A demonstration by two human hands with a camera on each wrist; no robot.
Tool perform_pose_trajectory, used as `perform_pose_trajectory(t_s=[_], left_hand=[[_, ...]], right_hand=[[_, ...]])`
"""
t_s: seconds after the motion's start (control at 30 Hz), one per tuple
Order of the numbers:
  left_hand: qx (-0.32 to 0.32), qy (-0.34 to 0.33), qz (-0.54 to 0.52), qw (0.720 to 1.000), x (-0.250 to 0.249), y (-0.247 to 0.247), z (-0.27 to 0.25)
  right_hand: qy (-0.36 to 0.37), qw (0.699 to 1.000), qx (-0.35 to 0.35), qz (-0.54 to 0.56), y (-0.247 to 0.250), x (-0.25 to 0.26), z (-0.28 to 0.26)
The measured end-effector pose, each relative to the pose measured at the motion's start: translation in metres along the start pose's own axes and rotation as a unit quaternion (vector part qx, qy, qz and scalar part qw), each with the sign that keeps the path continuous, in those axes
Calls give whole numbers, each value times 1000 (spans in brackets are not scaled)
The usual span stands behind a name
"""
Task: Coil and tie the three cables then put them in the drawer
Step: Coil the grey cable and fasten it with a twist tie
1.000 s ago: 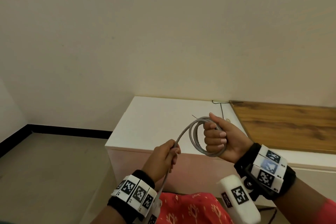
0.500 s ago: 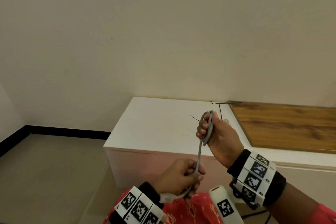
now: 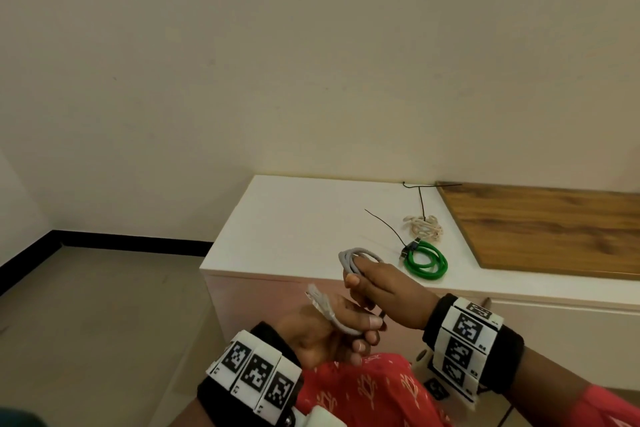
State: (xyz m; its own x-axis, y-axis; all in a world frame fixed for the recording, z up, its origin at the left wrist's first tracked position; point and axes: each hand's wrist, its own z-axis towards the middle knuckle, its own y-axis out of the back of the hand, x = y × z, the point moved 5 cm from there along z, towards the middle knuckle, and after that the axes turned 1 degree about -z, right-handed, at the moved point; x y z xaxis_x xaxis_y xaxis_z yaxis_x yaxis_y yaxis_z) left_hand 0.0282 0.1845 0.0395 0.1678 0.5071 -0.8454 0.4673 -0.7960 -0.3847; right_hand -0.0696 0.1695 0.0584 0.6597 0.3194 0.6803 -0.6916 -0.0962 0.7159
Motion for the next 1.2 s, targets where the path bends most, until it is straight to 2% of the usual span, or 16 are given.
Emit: perform_pose_trajectory(t_s=[0.23, 0.4, 0.53, 0.7, 0.83, 0.9, 1.0, 1.07, 1.1, 1.2], left_hand=[[-37, 6, -106, 994, 3, 7, -1], [-48, -22, -154, 987, 0, 11, -4], [-56, -57, -195, 977, -7, 20, -7], [-164, -124, -129, 970, -14, 34, -9], [-251, -153, -41, 955, -19, 39, -10], [-324, -190, 36, 926, -22, 45, -12], [-399, -300, 171, 850, -25, 47, -16], [-402, -350, 227, 815, -25, 38, -17], [-389, -368, 237, 811, -23, 35, -16], [-312, -368, 229, 846, -15, 26, -7]], right_hand=[[0, 995, 18, -94, -6, -2, -3], [-35, 998, -3, -46, -5, -4, -3], [-110, 994, -1, 1, -4, -16, -4], [-174, 972, 46, 151, -11, -12, -9], [-172, 955, 64, 234, -14, 1, -8], [-177, 937, 47, 299, -9, 3, -9], [-180, 906, 32, 381, -5, 6, -9], [-185, 888, 31, 420, -4, 9, -8], [-184, 878, 32, 440, -3, 10, -8], [-182, 855, 27, 486, 0, 10, -7]])
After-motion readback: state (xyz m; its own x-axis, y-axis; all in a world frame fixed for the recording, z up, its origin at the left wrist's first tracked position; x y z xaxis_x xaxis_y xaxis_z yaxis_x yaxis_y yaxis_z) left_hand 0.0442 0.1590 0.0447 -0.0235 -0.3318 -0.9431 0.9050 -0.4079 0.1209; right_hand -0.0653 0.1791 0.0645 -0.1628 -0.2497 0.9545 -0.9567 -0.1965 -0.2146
